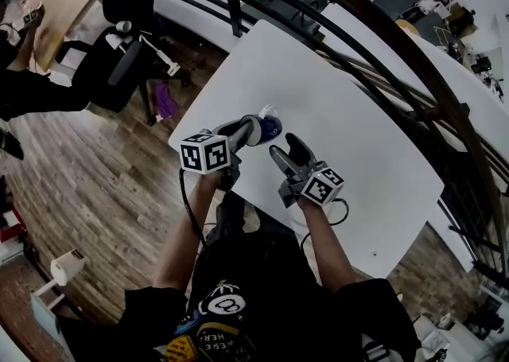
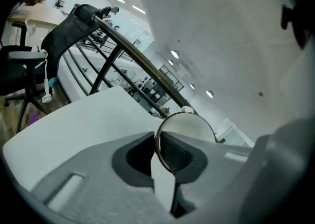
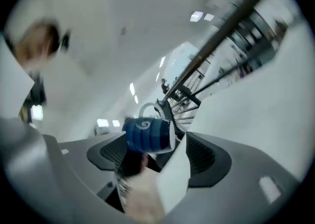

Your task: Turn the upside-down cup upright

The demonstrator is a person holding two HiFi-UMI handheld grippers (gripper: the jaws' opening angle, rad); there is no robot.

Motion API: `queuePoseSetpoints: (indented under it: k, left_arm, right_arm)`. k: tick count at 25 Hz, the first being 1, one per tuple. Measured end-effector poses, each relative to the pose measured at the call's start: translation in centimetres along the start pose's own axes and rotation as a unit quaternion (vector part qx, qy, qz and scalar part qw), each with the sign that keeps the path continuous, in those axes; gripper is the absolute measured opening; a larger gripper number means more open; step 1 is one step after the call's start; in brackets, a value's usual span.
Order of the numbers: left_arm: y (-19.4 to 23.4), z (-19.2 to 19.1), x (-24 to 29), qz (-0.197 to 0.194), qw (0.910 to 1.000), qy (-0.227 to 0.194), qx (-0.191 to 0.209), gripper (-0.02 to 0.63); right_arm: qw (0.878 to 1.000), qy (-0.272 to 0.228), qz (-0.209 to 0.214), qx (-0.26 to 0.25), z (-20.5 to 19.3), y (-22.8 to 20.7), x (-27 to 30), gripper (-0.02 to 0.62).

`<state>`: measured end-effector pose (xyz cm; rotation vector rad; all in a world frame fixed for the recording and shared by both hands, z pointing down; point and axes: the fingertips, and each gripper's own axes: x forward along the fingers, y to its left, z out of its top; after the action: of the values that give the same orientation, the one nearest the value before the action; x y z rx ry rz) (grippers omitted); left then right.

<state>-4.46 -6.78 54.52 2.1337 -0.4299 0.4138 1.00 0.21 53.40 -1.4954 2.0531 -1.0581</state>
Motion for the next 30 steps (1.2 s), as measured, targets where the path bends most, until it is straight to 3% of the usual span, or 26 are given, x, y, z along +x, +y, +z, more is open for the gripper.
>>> queuePoseSetpoints:
  k: [1,2,5,6,7,8,9,11,14,17,19,20,21,23,24,25,27,30]
  left_arm:
    - [-0.5,0.2,-0.3,-0.010,0.9999,-0.010,0.004,0.043]
    - [-0.9,0.5,-0.6,-0.020,0.9996,-0.021,0.007,0.043]
    - [-2.1,0.6,-1.3,-0.048,0.9978,-0.045,0.014,0.043]
    - [-2.4,0.4,-1.5,-0.057,0.9969,-0.049,0.020,0.043]
    - [-2.7,0.3,-1.6,-0.066,0.9960,-0.053,0.028,0.043]
    - [-2.8,0.3,-1.8,-0.073,0.9951,-0.057,0.035,0.043]
    - [-2.6,0.2,-1.9,-0.076,0.9944,-0.058,0.045,0.043]
    - [-1.8,-0.3,-2.2,-0.067,0.9934,-0.045,0.081,0.043]
    - [0.4,-1.6,-2.4,-0.014,0.9915,-0.015,0.129,0.067]
    - [3.5,-3.0,-3.5,0.052,0.9918,-0.010,0.116,0.080]
    - [5.2,-4.4,-4.9,0.082,0.9919,-0.003,0.097,0.078]
    - [5.6,-5.0,-5.6,0.092,0.9915,0.000,0.092,0.064]
    - [5.8,-5.3,-6.3,0.101,0.9908,-0.002,0.090,0.033]
    - [5.8,-5.4,-7.4,0.111,0.9895,-0.014,0.091,0.006]
    - [5.6,-5.4,-7.8,0.114,0.9889,-0.020,0.093,0.006]
    - [5.4,-5.6,-8.2,0.116,0.9883,-0.023,0.097,0.006]
    - [4.9,-6.0,-8.7,0.119,0.9871,-0.020,0.105,0.006]
    - [4.2,-6.2,-9.1,0.113,0.9875,-0.020,0.108,0.006]
  right_arm:
    - [0.992,-0.032,0.040,0.113,0.5,0.4,0.4,0.379]
    - [0.974,-0.056,0.086,0.204,0.8,1.0,1.2,0.379]
    - [0.890,-0.089,0.212,0.394,1.0,3.2,3.6,0.433]
    - [0.866,-0.098,0.239,0.428,1.2,3.8,4.1,0.433]
    - [0.850,-0.105,0.256,0.447,1.4,4.1,4.6,0.421]
    - [0.843,-0.109,0.268,0.453,1.5,4.3,4.9,0.394]
    - [0.844,-0.107,0.274,0.448,1.5,4.5,5.3,0.390]
    - [0.869,-0.086,0.271,0.405,0.7,5.0,5.9,0.387]
    - [0.929,-0.034,0.239,0.280,-0.9,5.0,6.8,0.387]
    - [0.975,0.005,0.164,0.151,-2.0,2.2,8.1,0.387]
    - [0.994,0.049,0.094,0.027,-3.1,-0.8,9.4,0.387]
    - [0.994,0.082,0.051,-0.055,-3.9,-2.8,10.2,0.387]
    - [0.983,0.115,0.004,-0.141,-4.7,-5.0,11.1,0.387]
    - [0.939,0.165,-0.080,-0.292,-5.8,-9.6,13.0,0.387]
    - [0.915,0.181,-0.107,-0.343,-6.2,-11.6,13.9,0.386]
    - [0.897,0.191,-0.126,-0.378,-6.6,-13.1,14.6,0.386]
    - [0.874,0.198,-0.144,-0.419,-6.7,-14.8,15.8,0.386]
    - [0.868,0.186,-0.134,-0.440,-6.2,-14.9,17.3,0.387]
